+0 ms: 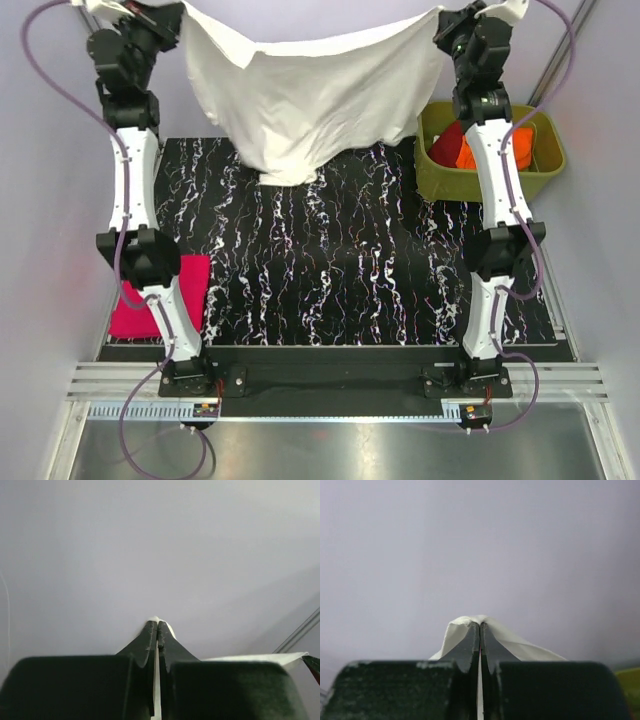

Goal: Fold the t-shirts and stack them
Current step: Flatten the tshirt out

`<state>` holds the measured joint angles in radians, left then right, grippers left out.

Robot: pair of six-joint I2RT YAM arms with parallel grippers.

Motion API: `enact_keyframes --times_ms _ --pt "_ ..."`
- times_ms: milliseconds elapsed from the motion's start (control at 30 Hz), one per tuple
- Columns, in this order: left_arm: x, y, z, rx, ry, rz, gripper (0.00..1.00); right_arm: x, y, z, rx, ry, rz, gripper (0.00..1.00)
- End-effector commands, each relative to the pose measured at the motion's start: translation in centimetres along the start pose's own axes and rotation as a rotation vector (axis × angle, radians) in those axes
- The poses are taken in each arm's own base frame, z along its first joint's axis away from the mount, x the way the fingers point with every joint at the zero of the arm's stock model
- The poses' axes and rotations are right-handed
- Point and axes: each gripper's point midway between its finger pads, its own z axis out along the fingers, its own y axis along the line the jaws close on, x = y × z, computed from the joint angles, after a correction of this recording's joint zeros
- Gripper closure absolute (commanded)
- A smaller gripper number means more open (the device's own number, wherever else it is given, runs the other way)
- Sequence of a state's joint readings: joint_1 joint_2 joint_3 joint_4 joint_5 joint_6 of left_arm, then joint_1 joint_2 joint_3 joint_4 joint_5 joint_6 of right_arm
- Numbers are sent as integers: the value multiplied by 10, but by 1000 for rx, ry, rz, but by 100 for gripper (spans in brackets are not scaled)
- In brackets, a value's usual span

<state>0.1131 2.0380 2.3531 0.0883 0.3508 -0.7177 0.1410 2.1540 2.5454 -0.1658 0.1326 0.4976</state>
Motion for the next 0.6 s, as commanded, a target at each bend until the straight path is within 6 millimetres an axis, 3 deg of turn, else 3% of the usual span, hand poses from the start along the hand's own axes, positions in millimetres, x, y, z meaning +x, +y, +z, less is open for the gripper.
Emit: enact_keyframes --times_ms 0,67,133,167,267,300,333,367,400,433,467,500,533,567 --pt "-171 -187 -80 385 -442 193 100 -141 54 -47 -101 -358 -34 100" --pt "-189 -197 -88 380 -503 230 100 -156 53 -50 -114 -398 -33 100" --pt "-204 -194 -92 360 -565 248 100 -143 44 -38 -103 -374 -39 100" --pt "-206 -192 -92 352 -575 246 100 -146 44 -37 -109 -378 -34 100" --pt "-199 -171 -83 359 -545 216 100 -118 29 -23 -92 -306 -28 100" --pt "-192 -161 -78 362 -525 197 100 -115 32 -25 -100 -289 -21 100" --pt "-184 -158 -76 376 -491 183 100 -91 18 -18 -75 -233 -20 100" --pt "-175 -155 -73 386 -458 162 100 -81 15 -19 -73 -205 -8 100" --pt "-159 -146 -72 378 -407 150 100 -83 24 -30 -106 -186 20 100" --pt "-141 -142 -73 385 -346 142 100 -45 5 -27 -73 -99 23 100" --pt "-128 -136 -76 377 -310 109 100 -32 -1 -31 -63 -61 41 100" --pt "-95 -115 -89 331 -249 70 100 -35 9 -47 -90 -38 84 100" --pt "-81 -102 -100 281 -242 40 100 11 -15 -53 -50 59 98 100" --pt "-65 -90 -112 232 -223 3 100 26 -22 -61 -34 102 114 100"
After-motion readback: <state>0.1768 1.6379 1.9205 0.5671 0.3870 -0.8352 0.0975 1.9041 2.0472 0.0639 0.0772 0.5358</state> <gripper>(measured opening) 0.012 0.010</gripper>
